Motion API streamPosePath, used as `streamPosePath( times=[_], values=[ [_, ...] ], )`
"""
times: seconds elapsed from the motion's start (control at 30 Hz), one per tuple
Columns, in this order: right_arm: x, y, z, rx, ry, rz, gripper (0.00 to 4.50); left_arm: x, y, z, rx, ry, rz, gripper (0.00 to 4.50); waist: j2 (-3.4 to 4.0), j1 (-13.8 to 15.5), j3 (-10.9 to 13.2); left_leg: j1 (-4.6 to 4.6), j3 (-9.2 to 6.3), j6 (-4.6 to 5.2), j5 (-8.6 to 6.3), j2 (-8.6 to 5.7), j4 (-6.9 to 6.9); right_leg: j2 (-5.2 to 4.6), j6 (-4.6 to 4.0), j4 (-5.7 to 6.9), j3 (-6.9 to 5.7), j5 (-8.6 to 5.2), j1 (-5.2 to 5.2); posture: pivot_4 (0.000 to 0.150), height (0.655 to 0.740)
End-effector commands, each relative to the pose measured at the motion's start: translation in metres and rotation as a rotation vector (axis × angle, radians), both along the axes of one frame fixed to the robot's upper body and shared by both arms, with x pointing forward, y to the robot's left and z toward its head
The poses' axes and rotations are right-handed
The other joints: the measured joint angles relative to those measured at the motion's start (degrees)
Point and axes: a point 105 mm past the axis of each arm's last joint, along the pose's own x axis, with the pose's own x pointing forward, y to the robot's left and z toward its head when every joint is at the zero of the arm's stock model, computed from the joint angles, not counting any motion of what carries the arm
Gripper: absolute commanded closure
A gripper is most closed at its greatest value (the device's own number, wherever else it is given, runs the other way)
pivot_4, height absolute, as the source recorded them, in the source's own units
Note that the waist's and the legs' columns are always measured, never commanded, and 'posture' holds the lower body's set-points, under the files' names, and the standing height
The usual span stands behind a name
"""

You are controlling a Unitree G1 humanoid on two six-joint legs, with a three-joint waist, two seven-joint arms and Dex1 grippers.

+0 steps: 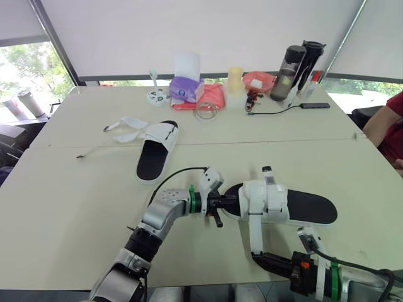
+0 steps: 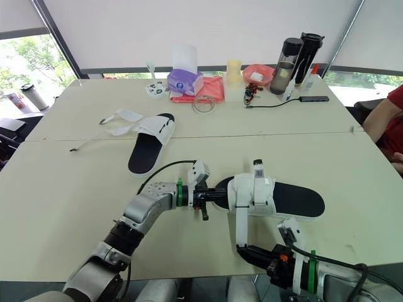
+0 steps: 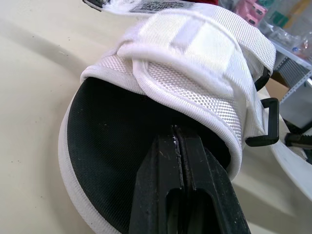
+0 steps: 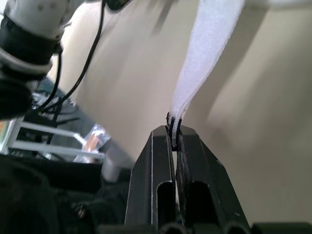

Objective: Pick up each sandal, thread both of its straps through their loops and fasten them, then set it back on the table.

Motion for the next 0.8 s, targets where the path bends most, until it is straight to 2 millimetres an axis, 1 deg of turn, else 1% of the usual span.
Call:
streamPosePath(
  times=[0.03, 0.17, 0.27, 0.4, 0.5, 0.57, 0.67, 0.7, 0.8],
  values=[
    [-0.019, 0.010, -0.001, 0.026, 0.055, 0.077, 4.42, -0.004, 0.004, -0.019, 0.064, 0.044, 0.004, 4.50, -0.01, -0.02, -0.01, 0.00, -0.01, 0.01, -0.01, 0.01, 0.00, 0.00, 0.00, -0.01, 0.00, 0.00, 0.01, 0.150, 0.7400],
    [-0.024, 0.010, -0.001, 0.007, 0.053, 0.103, 4.42, -0.003, 0.004, -0.020, 0.066, 0.045, 0.004, 4.50, 0.02, -0.02, -0.02, 0.00, 0.00, 0.03, -0.03, 0.01, -0.01, -0.02, 0.00, -0.03, 0.00, -0.01, 0.01, 0.150, 0.7400],
    [-0.031, 0.014, 0.006, 0.001, 0.050, 0.148, 4.42, -0.002, 0.004, -0.020, 0.064, 0.046, 0.005, 4.50, 0.04, 0.10, -0.04, -0.01, 0.00, 0.04, -0.04, 0.01, -0.01, -0.03, 0.01, -0.04, 0.00, -0.02, 0.01, 0.150, 0.7400],
    [-0.026, 0.015, 0.021, 0.007, -0.004, 0.151, 4.42, -0.001, 0.002, -0.020, 0.063, 0.046, 0.003, 4.50, 0.01, 0.06, -0.04, -0.01, 0.01, 0.06, -0.08, 0.01, 0.00, -0.03, 0.04, -0.09, -0.02, -0.03, 0.02, 0.150, 0.7400],
    [-0.018, 0.019, 0.045, 0.075, -0.067, 0.148, 4.42, 0.000, 0.001, -0.020, 0.061, 0.039, 0.000, 4.50, 0.02, 0.06, -0.04, -0.02, 0.01, 0.07, -0.08, 0.01, 0.00, -0.04, 0.04, -0.09, -0.02, -0.03, 0.06, 0.150, 0.7400],
    [-0.013, 0.021, 0.066, 0.159, -0.108, 0.136, 4.42, 0.001, 0.000, -0.020, 0.060, 0.038, -0.002, 4.50, 0.02, 0.07, -0.05, -0.02, 0.02, 0.07, -0.08, 0.01, 0.02, -0.06, 0.03, -0.09, -0.01, -0.03, 0.08, 0.150, 0.7400],
    [-0.008, 0.022, 0.083, 0.196, -0.144, 0.135, 4.42, 0.001, -0.002, -0.020, 0.058, 0.039, -0.004, 4.50, -0.01, 0.20, -0.03, -0.02, 0.02, 0.07, -0.08, 0.01, 0.07, -0.13, 0.02, -0.10, -0.02, -0.03, 0.16, 0.150, 0.7400],
    [-0.003, 0.022, 0.092, 0.215, -0.172, 0.129, 4.42, 0.002, -0.002, -0.020, 0.057, 0.039, -0.005, 4.50, -0.01, 0.20, -0.03, -0.02, 0.05, 0.07, -0.08, 0.01, 0.08, -0.15, 0.02, -0.12, -0.02, -0.03, 0.15, 0.150, 0.7400],
    [0.012, 0.023, 0.111, 0.265, -0.224, 0.100, 4.42, 0.003, -0.003, -0.020, 0.055, 0.037, -0.008, 4.50, 0.00, 0.36, -0.03, -0.07, 0.07, 0.08, -0.08, 0.00, 0.08, -0.22, 0.01, -0.15, -0.04, -0.02, 0.13, 0.150, 0.7400]
  ],
)
